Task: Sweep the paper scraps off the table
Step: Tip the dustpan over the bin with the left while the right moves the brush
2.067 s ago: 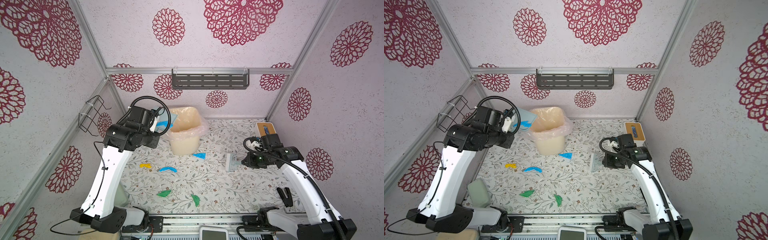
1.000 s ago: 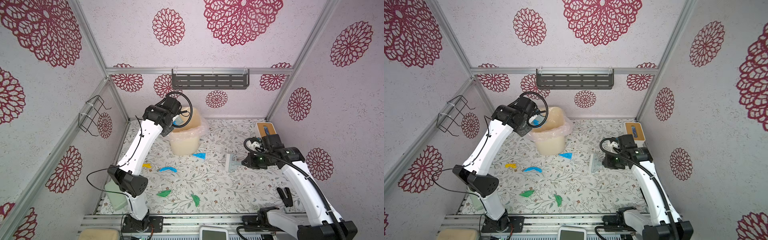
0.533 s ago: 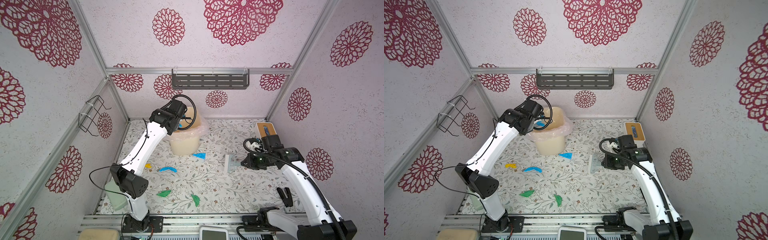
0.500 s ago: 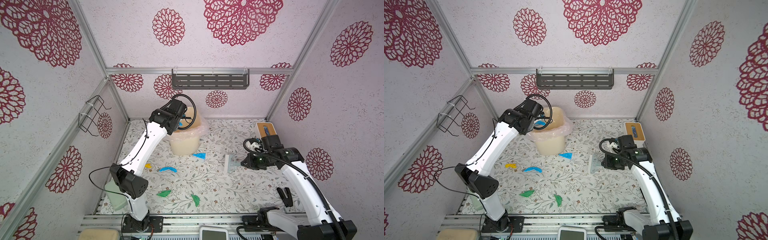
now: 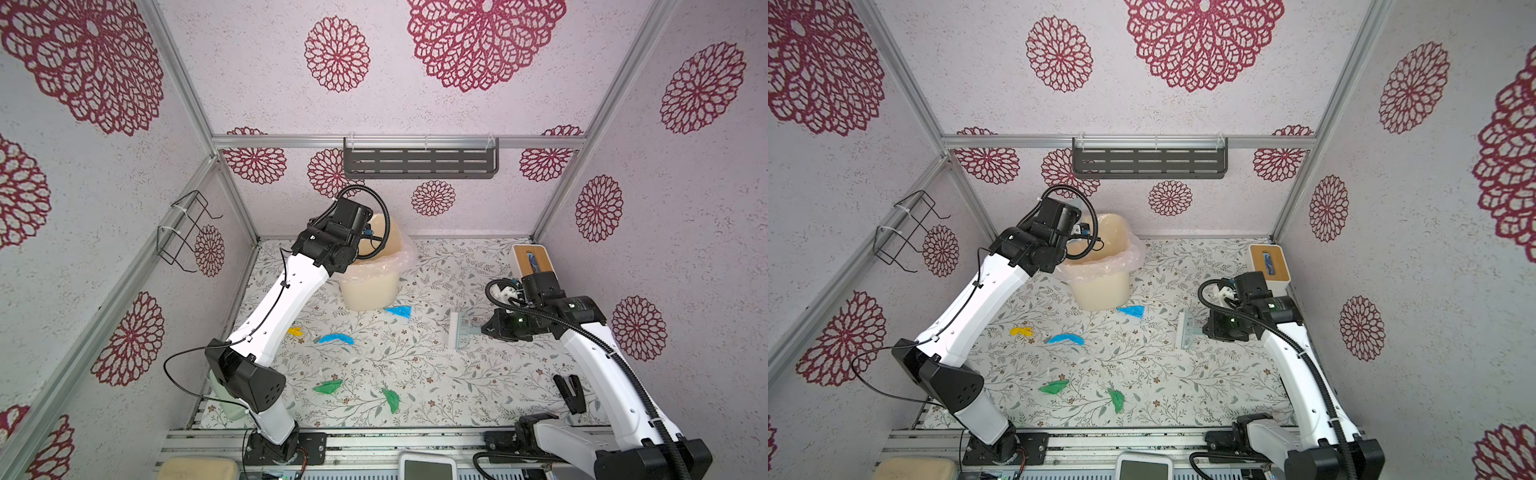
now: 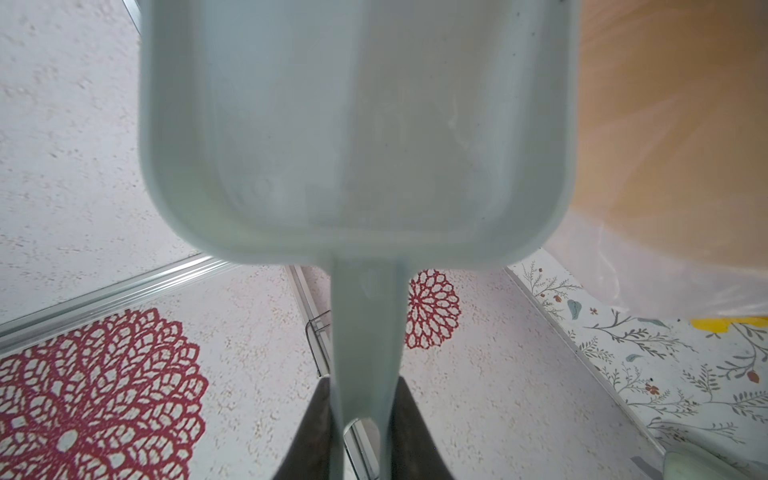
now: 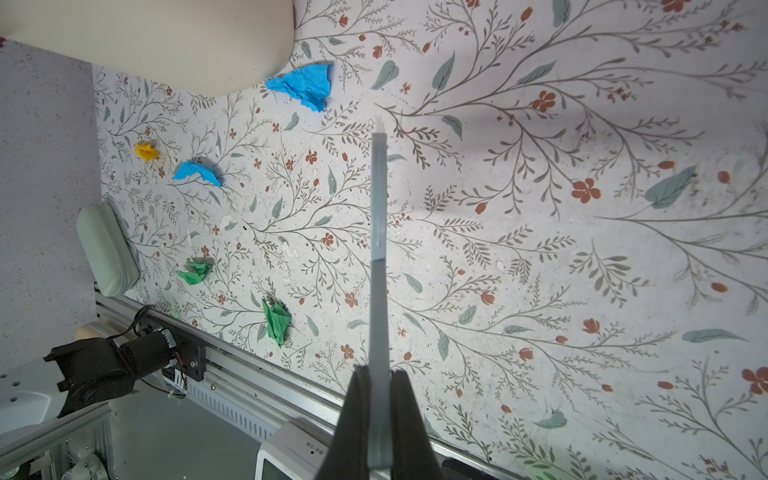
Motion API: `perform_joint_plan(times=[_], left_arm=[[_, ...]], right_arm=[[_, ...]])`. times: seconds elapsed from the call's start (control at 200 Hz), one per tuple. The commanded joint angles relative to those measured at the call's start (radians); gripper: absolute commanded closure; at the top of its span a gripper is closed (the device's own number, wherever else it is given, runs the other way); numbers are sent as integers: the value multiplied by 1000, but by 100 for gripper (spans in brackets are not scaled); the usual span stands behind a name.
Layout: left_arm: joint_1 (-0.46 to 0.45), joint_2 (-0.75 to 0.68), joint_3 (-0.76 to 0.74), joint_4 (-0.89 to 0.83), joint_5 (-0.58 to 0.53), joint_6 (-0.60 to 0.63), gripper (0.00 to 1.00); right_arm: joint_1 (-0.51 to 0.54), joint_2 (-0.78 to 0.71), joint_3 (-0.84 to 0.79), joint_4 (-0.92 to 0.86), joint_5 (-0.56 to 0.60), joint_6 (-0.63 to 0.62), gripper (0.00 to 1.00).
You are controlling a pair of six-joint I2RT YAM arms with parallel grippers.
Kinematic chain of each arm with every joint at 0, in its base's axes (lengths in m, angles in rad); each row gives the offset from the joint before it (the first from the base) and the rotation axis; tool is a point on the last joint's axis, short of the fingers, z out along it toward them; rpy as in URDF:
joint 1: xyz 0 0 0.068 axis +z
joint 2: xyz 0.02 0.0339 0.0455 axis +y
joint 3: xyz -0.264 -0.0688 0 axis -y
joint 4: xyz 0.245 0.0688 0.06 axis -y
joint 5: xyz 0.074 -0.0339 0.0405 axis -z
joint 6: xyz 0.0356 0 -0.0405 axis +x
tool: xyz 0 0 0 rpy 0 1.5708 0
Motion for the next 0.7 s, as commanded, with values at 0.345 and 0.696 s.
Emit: perform_joint_plan(times=[0.345,0.696], left_arm=[[-14,-54,31,13,4,-83,100],[-116,-159,18,-127,167,-544,100]], right_arm=[[-6,-45,-30,38,-53,18,100],[36,-79,-139,265,-111,203,100]])
